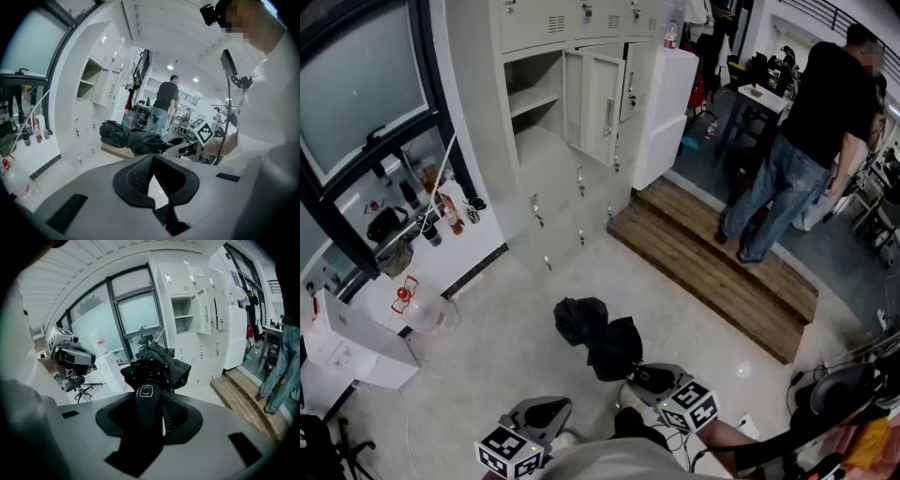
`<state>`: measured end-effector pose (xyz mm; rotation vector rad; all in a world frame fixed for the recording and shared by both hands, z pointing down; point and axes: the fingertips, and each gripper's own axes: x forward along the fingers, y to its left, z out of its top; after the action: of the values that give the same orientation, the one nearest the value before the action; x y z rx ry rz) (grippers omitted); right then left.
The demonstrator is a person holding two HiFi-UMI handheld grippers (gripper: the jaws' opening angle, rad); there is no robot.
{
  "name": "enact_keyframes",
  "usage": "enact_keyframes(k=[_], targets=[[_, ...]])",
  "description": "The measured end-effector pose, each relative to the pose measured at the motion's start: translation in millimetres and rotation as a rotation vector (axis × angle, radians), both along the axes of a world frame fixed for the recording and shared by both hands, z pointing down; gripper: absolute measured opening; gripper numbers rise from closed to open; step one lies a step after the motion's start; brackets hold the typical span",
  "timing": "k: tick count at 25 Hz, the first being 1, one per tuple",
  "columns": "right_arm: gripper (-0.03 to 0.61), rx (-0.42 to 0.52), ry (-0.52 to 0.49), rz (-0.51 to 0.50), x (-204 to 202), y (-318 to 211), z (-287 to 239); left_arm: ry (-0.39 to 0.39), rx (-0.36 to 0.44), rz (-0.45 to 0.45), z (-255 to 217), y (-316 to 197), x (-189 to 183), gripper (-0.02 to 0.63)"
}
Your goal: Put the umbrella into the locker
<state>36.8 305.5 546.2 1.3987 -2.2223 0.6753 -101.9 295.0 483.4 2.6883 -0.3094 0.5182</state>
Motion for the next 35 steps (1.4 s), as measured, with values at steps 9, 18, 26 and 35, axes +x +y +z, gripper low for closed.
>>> enact_keyframes(k=[9, 18, 26, 35], targets=[[0.155, -0.065, -0.003, 0.077, -72.7, 27.4, 19.5, 0.049, -0.054, 0.084, 13.6, 24.0, -64.8, 0.01], [0.153, -0.056, 0.013, 0.075, -38.3, -22.5, 11.0, 0.05, -0.038, 0.075, 2.6, -17.0, -35.1, 0.011], [0.153, 0.032, 0.024, 0.05, 26.7, -98.7, -14.3, 0.018, 0.015, 0.051, -16.4, -66.7, 21.4, 0.009], [0.153, 0.08, 0.047, 0.086, 84.9, -185.4, -31.0, -0.008, 0.001, 0.128, -24.0, -111.2, 74.3, 0.01]])
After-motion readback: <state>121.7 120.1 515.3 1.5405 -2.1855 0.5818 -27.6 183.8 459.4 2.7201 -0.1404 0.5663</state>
